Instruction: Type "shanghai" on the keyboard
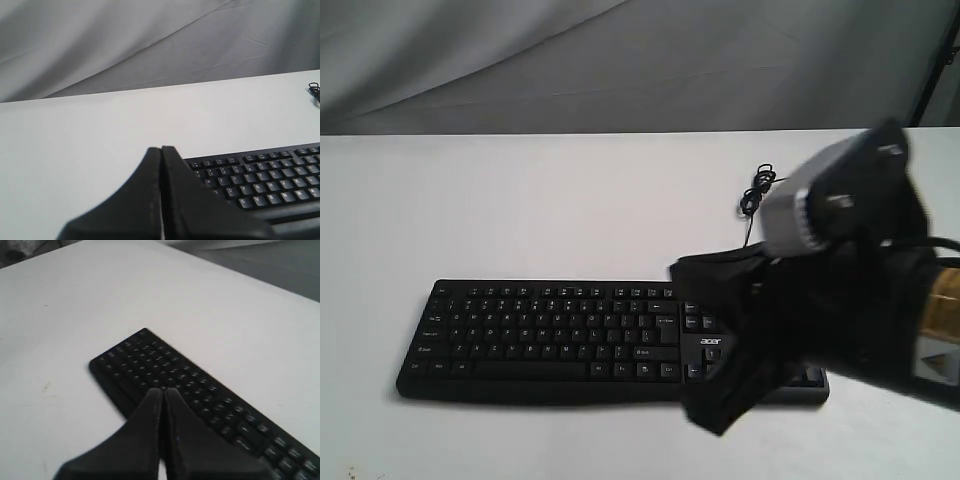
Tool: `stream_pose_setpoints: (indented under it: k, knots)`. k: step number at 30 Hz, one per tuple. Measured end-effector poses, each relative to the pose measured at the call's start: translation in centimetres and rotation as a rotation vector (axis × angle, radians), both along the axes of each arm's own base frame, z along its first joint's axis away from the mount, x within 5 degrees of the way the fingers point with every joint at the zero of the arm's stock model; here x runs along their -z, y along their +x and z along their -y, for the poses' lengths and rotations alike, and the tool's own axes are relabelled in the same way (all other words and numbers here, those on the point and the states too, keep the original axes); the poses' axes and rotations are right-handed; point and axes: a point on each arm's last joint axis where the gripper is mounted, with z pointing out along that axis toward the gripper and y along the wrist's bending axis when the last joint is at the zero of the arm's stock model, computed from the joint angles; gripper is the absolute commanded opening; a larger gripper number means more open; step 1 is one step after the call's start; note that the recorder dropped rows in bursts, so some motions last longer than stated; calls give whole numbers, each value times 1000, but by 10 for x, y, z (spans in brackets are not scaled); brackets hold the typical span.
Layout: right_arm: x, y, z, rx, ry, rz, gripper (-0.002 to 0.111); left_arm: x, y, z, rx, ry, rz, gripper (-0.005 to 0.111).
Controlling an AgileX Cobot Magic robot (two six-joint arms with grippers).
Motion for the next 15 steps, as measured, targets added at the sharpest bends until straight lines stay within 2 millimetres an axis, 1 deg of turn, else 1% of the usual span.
stream_pose_setpoints:
  k: [3, 7, 13, 15]
  knots:
    - [0, 6, -29, -54, -21, -18, 0, 0, 0, 0, 0, 0, 0, 0]
    - [4, 27, -69, -74, -73, -53, 0, 0, 0, 0, 0, 0, 0, 0]
    - [23, 61, -116, -97, -205, -81, 0, 0, 0, 0, 0, 0, 0, 0]
    - [24, 71, -131, -118, -250, -68, 0, 0, 0, 0, 0, 0, 0, 0]
